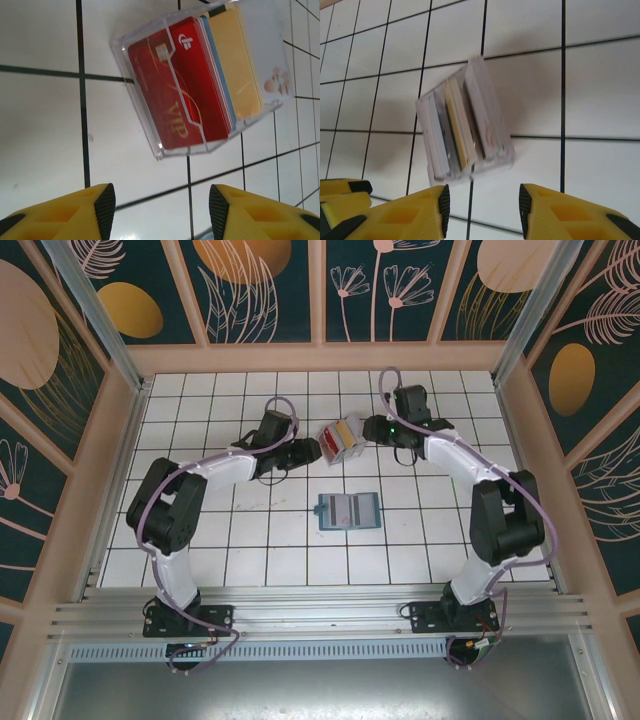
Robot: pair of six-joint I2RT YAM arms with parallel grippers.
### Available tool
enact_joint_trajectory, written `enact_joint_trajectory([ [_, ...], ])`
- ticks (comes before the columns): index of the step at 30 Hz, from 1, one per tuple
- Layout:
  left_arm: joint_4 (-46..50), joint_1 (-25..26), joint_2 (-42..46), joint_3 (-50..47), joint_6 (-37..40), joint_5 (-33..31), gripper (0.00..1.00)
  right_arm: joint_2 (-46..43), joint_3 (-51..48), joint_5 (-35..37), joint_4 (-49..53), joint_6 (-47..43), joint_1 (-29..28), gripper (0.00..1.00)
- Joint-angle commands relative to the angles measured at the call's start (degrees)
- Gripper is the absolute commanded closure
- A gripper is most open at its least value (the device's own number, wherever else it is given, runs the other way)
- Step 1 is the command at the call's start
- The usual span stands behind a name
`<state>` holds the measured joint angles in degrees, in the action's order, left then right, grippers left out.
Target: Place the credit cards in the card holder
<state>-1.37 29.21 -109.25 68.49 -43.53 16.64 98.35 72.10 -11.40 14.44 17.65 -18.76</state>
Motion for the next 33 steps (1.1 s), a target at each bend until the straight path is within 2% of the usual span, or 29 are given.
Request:
enact_joint_trajectory([
  [1, 1.2, 0.0, -3.4, 5.0, -0.6, 1.7, 0.46, 4.6, 5.1, 1.2, 3.6, -3.0, 0.3, 0.56],
  [6, 2.6, -0.2, -7.7, 9.2, -0.7, 0.8, 0.46, 11.1, 11.8, -1.6, 5.2, -4.1, 0.6, 0.55],
  [12, 2.8, -0.2, -10.8, 11.8, -1.1, 1.2, 0.46, 16.7, 17.5, -1.8, 8.0, -5.5, 0.5, 0.54],
  [20, 4.3, -0.2, -14.7, 15.6, -0.6, 1.1, 0.47, 20.1, 20.3, -2.3, 9.5, -6.2, 0.1, 0.52],
  [33, 4.8, -0.2, -17.4, 16.4, -0.2, -0.1, 0.47, 23.3, 22.9, -0.9, 11.4, -7.5, -0.2, 0.51],
])
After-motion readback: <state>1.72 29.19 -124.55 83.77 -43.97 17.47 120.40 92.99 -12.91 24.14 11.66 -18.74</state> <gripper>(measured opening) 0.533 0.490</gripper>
